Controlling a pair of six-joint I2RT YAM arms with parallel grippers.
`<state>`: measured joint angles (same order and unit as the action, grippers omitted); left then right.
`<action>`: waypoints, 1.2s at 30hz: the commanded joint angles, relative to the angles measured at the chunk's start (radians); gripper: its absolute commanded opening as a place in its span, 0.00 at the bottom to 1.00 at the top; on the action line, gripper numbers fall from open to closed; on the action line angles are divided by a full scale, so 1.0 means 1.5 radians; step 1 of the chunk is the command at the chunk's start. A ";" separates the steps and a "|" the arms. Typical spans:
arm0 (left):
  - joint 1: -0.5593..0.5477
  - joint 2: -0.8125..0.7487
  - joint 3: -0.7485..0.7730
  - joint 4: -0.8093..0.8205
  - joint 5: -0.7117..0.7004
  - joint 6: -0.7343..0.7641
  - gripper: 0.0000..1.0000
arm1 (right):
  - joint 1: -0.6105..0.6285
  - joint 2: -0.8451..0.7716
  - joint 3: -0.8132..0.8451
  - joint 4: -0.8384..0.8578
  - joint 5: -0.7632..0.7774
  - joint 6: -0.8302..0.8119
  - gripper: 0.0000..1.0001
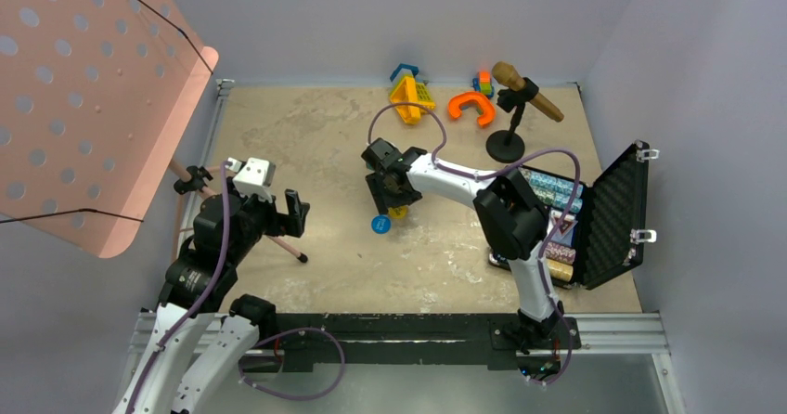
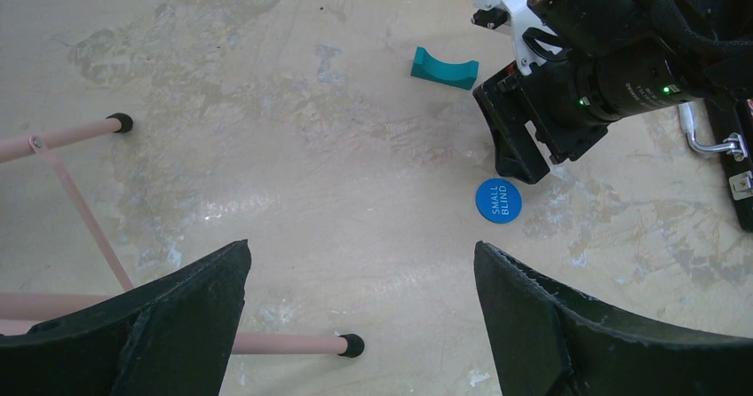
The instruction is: Pack up texas hold em set
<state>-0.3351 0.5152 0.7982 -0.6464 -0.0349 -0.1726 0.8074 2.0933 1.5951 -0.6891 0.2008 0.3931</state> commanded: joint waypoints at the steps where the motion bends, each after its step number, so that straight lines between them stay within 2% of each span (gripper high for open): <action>1: 0.000 0.000 0.004 0.016 -0.003 0.002 0.99 | 0.005 0.010 0.026 -0.007 0.012 0.011 0.66; 14: -0.001 -0.003 0.004 0.014 -0.002 0.001 0.99 | 0.005 0.025 0.030 -0.011 0.007 0.011 0.60; 29: -0.001 -0.007 0.004 0.013 0.000 0.001 0.99 | 0.005 0.048 0.023 -0.027 -0.009 0.011 0.60; 36: -0.001 -0.007 0.004 0.014 0.000 0.001 0.99 | 0.005 0.053 0.019 -0.027 -0.029 0.005 0.48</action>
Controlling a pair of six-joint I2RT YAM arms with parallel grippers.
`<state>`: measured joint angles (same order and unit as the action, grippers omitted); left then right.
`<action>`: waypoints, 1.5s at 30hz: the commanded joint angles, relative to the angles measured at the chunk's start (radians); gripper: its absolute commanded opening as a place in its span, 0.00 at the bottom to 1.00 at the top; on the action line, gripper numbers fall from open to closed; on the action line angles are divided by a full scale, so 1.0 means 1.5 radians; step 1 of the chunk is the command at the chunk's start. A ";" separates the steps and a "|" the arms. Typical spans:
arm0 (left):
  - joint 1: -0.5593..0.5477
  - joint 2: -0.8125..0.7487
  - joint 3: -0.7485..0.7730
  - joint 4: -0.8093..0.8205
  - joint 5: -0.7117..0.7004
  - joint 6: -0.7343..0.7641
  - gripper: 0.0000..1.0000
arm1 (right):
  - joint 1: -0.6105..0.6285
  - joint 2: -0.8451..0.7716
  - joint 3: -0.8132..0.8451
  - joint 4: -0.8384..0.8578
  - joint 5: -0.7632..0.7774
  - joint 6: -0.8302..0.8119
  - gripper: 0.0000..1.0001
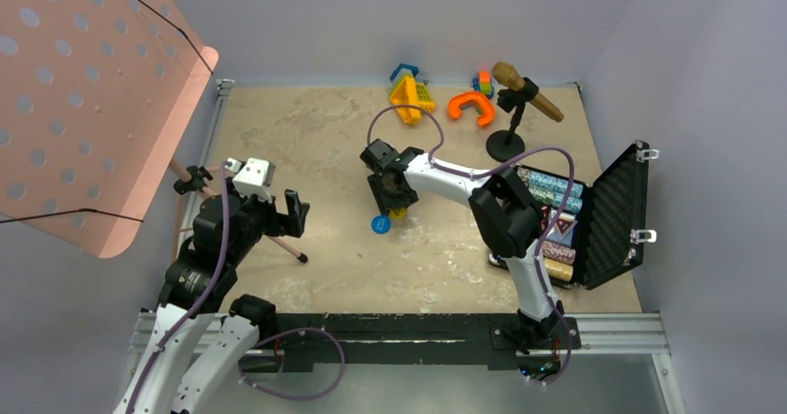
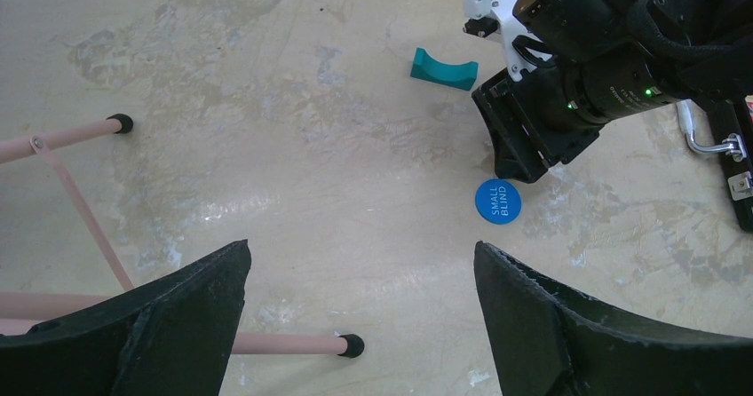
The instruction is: Pack up texas hold em set
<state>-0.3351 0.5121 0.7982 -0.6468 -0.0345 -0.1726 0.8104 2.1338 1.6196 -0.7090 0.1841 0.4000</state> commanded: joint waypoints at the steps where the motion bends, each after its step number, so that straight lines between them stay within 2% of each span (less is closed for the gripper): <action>1: -0.001 -0.005 0.004 0.014 0.000 0.001 0.99 | 0.003 0.027 0.005 -0.013 -0.019 0.000 0.46; 10: -0.001 -0.006 0.004 0.014 0.001 0.001 0.99 | 0.003 -0.022 -0.003 0.016 -0.047 -0.008 0.25; 14: 0.000 -0.006 0.004 0.015 0.001 0.001 0.99 | 0.003 -0.051 -0.008 0.018 -0.043 -0.006 0.20; 22: -0.001 -0.007 0.004 0.013 0.000 0.001 0.99 | -0.004 -0.128 -0.048 0.007 -0.002 -0.008 0.19; 28: -0.001 -0.011 0.004 0.013 -0.003 0.000 0.99 | -0.056 -0.246 -0.149 0.011 0.001 -0.004 0.18; 33: -0.001 -0.015 0.004 0.014 0.000 0.000 0.99 | -0.159 -0.379 -0.290 0.022 -0.023 -0.013 0.17; 38: -0.001 -0.018 0.004 0.016 0.008 -0.001 0.99 | -0.319 -0.498 -0.404 0.013 -0.025 -0.055 0.16; 42: -0.001 -0.018 0.005 0.019 0.015 0.000 0.99 | -0.463 -0.563 -0.447 0.025 -0.032 -0.096 0.17; 45: 0.000 -0.018 0.005 0.020 0.020 -0.002 0.99 | -0.550 -0.573 -0.444 0.035 -0.036 -0.107 0.16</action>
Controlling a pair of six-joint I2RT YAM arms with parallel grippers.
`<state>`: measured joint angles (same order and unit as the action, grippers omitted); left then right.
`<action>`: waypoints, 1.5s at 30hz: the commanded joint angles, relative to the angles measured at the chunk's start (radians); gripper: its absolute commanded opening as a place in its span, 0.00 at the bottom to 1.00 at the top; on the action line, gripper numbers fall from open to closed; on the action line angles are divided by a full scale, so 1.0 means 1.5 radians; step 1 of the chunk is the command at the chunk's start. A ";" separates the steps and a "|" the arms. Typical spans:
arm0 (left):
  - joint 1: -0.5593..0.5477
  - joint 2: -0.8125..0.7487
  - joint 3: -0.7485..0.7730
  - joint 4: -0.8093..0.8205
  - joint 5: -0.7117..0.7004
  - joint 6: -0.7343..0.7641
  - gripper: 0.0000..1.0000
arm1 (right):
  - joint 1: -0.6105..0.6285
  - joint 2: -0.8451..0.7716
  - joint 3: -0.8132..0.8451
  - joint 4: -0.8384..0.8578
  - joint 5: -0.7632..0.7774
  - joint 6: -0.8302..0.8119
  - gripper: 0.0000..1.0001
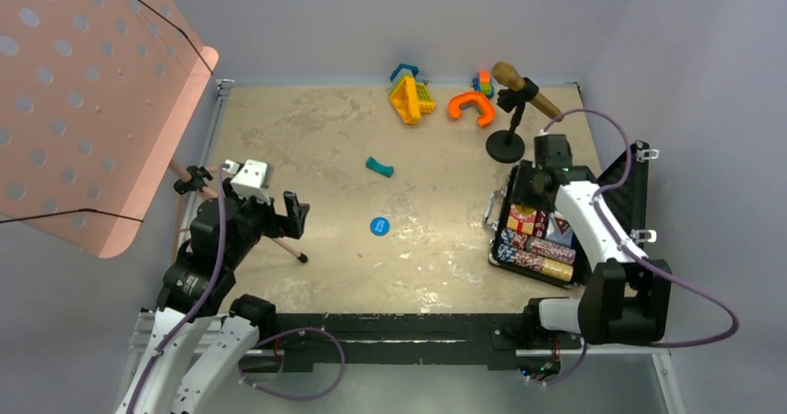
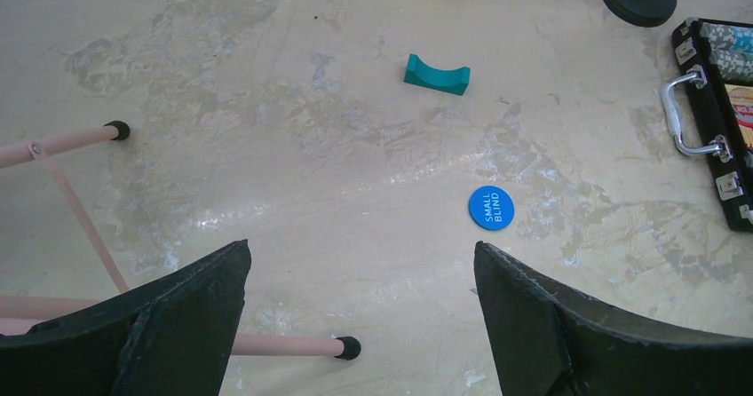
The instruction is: Pack up texas hold em set
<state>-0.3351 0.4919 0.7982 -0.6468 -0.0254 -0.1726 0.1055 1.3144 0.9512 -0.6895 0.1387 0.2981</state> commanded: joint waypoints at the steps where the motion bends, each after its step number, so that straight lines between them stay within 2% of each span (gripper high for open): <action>1: 0.000 -0.004 0.004 0.020 0.014 -0.002 0.99 | -0.099 -0.025 0.007 0.025 -0.005 -0.039 0.16; 6: -0.001 -0.005 0.005 0.021 0.032 -0.003 0.99 | -0.148 -0.008 0.030 0.037 0.030 -0.027 0.16; 10: -0.001 -0.009 0.005 0.020 0.030 -0.003 0.99 | -0.157 0.013 0.040 0.046 0.034 -0.015 0.15; 14: -0.001 -0.008 0.006 0.020 0.030 -0.003 0.99 | -0.157 0.035 0.031 0.037 0.016 -0.012 0.15; 19: -0.001 -0.008 0.006 0.021 0.034 -0.003 1.00 | -0.156 0.040 0.000 0.033 -0.055 -0.008 0.15; 30: -0.001 -0.006 0.005 0.021 0.033 -0.003 1.00 | -0.131 0.031 -0.053 0.025 -0.095 0.009 0.17; 35: -0.001 -0.003 0.005 0.020 0.032 -0.003 0.99 | -0.098 0.024 -0.049 0.021 -0.056 0.017 0.22; 45: -0.001 0.000 0.004 0.018 0.029 -0.003 1.00 | -0.089 0.025 -0.045 0.040 -0.039 0.026 0.40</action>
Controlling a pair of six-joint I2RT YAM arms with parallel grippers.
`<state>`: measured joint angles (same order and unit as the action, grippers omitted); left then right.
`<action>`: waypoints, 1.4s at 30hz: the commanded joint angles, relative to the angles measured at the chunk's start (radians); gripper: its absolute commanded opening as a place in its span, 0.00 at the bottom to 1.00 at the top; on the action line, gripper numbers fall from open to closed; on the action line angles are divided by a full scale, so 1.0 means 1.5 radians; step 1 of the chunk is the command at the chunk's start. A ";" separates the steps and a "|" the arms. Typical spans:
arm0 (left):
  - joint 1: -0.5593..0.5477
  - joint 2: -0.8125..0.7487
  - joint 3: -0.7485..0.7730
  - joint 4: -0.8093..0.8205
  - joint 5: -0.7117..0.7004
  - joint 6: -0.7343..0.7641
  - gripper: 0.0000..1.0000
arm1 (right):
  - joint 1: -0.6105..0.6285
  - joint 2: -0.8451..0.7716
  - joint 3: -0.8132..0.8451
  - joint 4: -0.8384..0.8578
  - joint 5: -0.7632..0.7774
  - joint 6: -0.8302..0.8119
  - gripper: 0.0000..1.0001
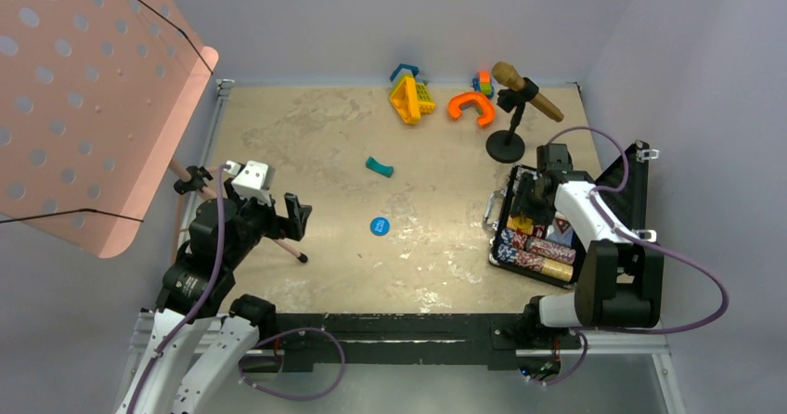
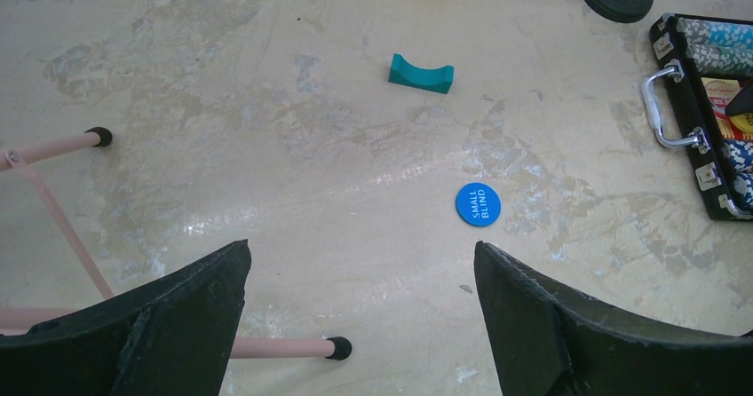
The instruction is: Pack up texas hold em set
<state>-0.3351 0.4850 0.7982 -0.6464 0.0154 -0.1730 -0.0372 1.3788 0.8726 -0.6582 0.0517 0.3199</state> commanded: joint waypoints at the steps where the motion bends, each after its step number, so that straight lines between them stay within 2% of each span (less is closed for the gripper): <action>1: -0.001 0.004 0.004 0.018 0.002 -0.003 0.99 | 0.006 -0.016 0.008 0.017 0.018 0.010 0.43; 6: -0.001 0.005 0.004 0.017 0.003 -0.003 0.99 | 0.011 -0.018 0.009 0.018 0.008 0.003 0.63; 9: -0.001 0.003 0.004 0.018 0.003 -0.003 1.00 | 0.013 -0.023 0.010 0.016 0.009 0.001 0.70; 14: -0.001 0.003 0.004 0.016 0.002 -0.003 1.00 | 0.019 -0.049 0.012 0.015 0.027 0.000 0.71; 21: 0.000 0.005 0.005 0.017 0.001 -0.003 0.99 | 0.125 -0.137 0.043 0.037 0.031 -0.022 0.67; 24: -0.001 0.005 0.004 0.017 -0.002 -0.002 0.99 | 0.187 -0.143 0.068 0.044 0.030 -0.027 0.66; 31: 0.000 0.009 0.004 0.014 -0.007 -0.002 1.00 | 0.386 -0.017 0.161 0.058 0.049 -0.008 0.67; 36: -0.001 0.009 0.004 0.012 -0.028 -0.002 0.99 | 0.509 0.136 0.263 0.063 0.069 0.004 0.67; 42: 0.000 0.015 0.004 0.013 -0.030 -0.001 0.99 | 0.611 0.335 0.417 0.027 0.057 0.004 0.69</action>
<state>-0.3351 0.4969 0.7982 -0.6472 -0.0135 -0.1730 0.8074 1.7729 1.3602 -0.5842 0.1211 0.3134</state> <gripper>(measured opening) 0.994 0.681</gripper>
